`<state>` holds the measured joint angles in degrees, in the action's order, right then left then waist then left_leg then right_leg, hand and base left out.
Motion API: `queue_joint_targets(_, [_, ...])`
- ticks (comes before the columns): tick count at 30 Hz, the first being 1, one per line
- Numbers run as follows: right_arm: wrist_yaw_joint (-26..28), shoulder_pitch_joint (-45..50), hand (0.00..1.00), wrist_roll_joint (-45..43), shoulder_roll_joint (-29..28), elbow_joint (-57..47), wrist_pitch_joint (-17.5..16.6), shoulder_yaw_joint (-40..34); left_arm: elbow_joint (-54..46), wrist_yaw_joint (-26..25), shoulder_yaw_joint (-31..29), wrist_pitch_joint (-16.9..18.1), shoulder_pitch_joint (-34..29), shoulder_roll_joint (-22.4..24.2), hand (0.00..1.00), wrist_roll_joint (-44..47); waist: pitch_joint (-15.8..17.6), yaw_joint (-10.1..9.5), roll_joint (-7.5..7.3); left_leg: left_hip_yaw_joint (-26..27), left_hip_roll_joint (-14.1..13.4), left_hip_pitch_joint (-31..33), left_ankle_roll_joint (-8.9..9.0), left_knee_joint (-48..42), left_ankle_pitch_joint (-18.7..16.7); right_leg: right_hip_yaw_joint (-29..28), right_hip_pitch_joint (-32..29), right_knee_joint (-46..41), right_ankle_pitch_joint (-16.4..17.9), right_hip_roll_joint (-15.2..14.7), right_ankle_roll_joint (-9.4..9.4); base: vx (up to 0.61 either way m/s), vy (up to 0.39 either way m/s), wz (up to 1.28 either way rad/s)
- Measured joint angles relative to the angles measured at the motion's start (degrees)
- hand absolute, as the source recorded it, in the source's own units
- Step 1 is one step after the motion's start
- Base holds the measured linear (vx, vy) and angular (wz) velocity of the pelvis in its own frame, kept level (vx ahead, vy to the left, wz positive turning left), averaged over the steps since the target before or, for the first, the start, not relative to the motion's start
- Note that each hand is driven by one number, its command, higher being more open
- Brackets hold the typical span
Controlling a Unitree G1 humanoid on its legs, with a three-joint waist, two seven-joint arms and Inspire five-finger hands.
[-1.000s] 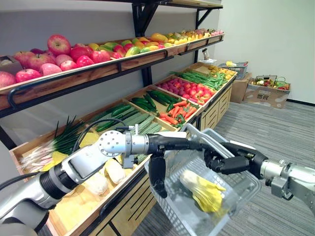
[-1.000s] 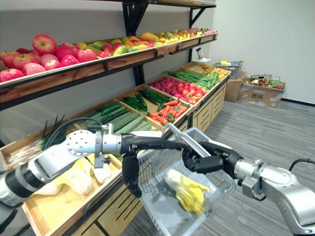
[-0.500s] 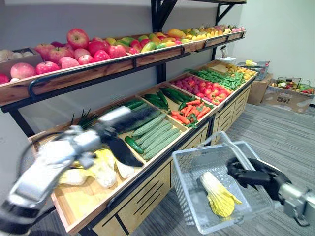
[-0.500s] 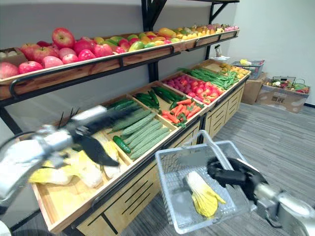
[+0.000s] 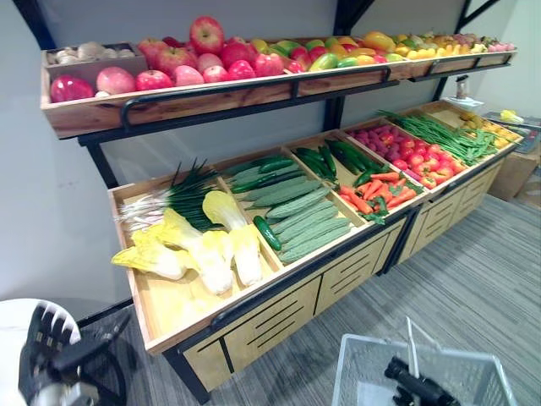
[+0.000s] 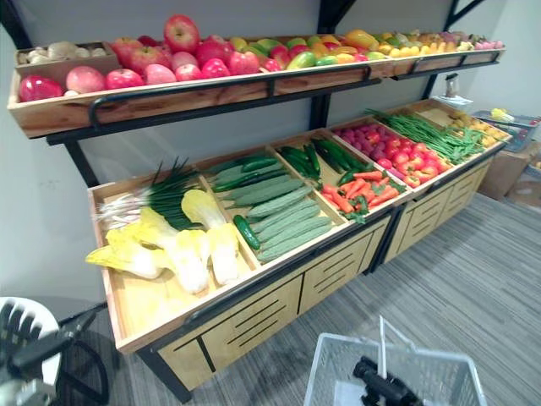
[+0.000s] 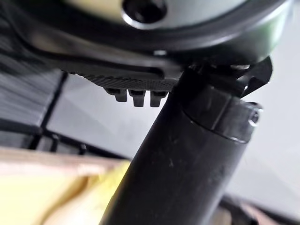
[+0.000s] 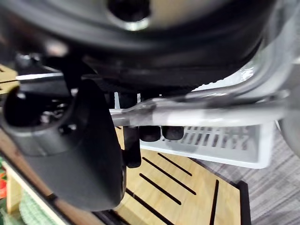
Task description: Pick vegetable in the basket
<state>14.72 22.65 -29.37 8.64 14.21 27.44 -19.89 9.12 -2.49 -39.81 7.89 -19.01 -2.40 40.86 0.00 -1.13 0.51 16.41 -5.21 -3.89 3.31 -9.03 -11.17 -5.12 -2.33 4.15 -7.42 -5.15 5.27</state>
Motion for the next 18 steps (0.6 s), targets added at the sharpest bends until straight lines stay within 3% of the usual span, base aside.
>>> queue_joint_targets(4, [-4.50,-1.93,0.00,-0.04,-2.21,8.64,-4.64,3.75,8.48,-6.51,1.29,7.15,0.07,4.55,1.00,1.23,0.14,-0.75,-0.76,-2.41,0.27,0.01,-0.18,-0.13,0.14,2.62,1.76,1.12,0.02,-0.67,0.01,-0.02,0.008,0.31])
queue_joint_targets(9, [-5.37,-4.77,0.00,-0.02,-4.36,20.07,-10.90,4.75,21.30,-7.14,5.52,12.55,0.75,5.48,1.00,8.86,0.20,-1.44,-0.97,-3.27,0.36,-0.24,-0.11,0.05,0.27,3.62,2.70,1.27,0.09,-0.88,0.04,-0.01,0.005,0.11])
queue_joint_targets(13, [-5.58,-7.14,0.00,-0.04,-5.98,28.84,-17.49,4.66,35.46,-4.10,8.13,12.25,2.66,6.32,1.00,13.78,0.09,-1.43,-0.80,-3.14,0.50,-0.90,0.05,1.20,0.61,3.59,2.76,1.31,0.14,-0.89,0.03,0.00,0.000,0.00])
queue_joint_targets(16, [-5.46,-9.79,0.00,0.00,-6.95,35.38,-20.97,2.91,46.18,-0.34,10.13,8.75,3.97,6.26,1.00,12.40,0.32,-1.44,-0.96,-3.03,0.51,-1.28,0.13,2.07,0.90,3.54,2.81,1.31,0.39,-0.76,-0.01,0.01,-0.006,-0.01])
queue_joint_targets(18, [-5.09,-11.15,0.00,0.07,-6.80,38.62,-22.37,2.47,51.37,2.37,10.84,4.64,4.77,6.10,1.00,10.27,0.54,-1.53,-0.83,-2.75,0.43,-1.99,0.19,2.63,0.95,3.28,3.17,1.26,0.53,-0.55,0.13,0.04,-0.013,-0.05])
